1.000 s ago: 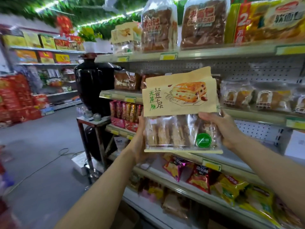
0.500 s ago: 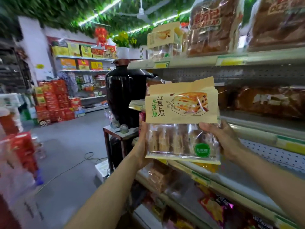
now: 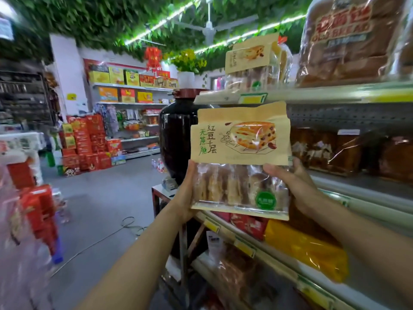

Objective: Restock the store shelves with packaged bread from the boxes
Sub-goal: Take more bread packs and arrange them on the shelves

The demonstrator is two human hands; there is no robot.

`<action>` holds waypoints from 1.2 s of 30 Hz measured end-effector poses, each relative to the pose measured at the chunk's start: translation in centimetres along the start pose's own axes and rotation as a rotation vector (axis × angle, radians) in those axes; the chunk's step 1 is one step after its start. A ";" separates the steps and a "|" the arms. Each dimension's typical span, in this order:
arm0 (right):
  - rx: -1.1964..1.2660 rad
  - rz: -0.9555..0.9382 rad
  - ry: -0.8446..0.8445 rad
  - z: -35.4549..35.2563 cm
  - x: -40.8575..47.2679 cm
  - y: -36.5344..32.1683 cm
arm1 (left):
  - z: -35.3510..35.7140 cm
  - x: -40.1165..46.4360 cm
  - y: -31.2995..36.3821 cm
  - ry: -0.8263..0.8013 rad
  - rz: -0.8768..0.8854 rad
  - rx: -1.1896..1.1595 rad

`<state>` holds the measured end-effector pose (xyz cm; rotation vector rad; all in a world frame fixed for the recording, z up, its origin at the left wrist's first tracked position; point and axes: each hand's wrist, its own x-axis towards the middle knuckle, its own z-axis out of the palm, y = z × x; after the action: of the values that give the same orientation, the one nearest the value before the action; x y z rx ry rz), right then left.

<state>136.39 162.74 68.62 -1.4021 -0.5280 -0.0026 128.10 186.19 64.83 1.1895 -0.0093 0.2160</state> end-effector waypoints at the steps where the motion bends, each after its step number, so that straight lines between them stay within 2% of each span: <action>1: -0.028 -0.010 0.000 0.5 0.7 0.0 | -0.6 0.8 0.4 -0.003 0.001 0.015; 5: -0.072 -0.052 0.000 2.7 3.4 0.1 | -3.0 4.0 2.2 -0.038 0.000 0.052; 10: -0.068 -0.074 0.043 6.4 7.4 1.4 | -7.5 8.8 4.6 0.018 0.039 0.133; 17: -0.154 -0.164 0.187 12.4 12.5 1.7 | -12.7 15.1 9.6 -0.156 0.050 0.111; 22: -0.150 -0.232 0.293 15.0 15.1 0.2 | -14.5 19.7 13.2 -0.393 0.099 0.126; 25: -0.156 -0.272 0.365 16.0 16.5 -1.5 | -14.5 21.6 15.7 -0.452 0.122 0.178; 27: -0.175 -0.298 0.391 16.5 17.3 -3.2 | -13.7 21.7 17.9 -0.423 0.146 0.219; 31: -0.231 -0.402 0.447 16.7 19.3 -7.9 | -11.1 23.1 22.2 -0.439 0.279 0.307; 36: -0.310 -0.490 0.459 16.0 22.7 -14.7 | -7.2 25.7 27.1 -0.491 0.356 0.280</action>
<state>146.33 181.83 91.50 -1.4774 -0.4837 -0.8115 147.84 206.57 90.16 1.4922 -0.6424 0.2369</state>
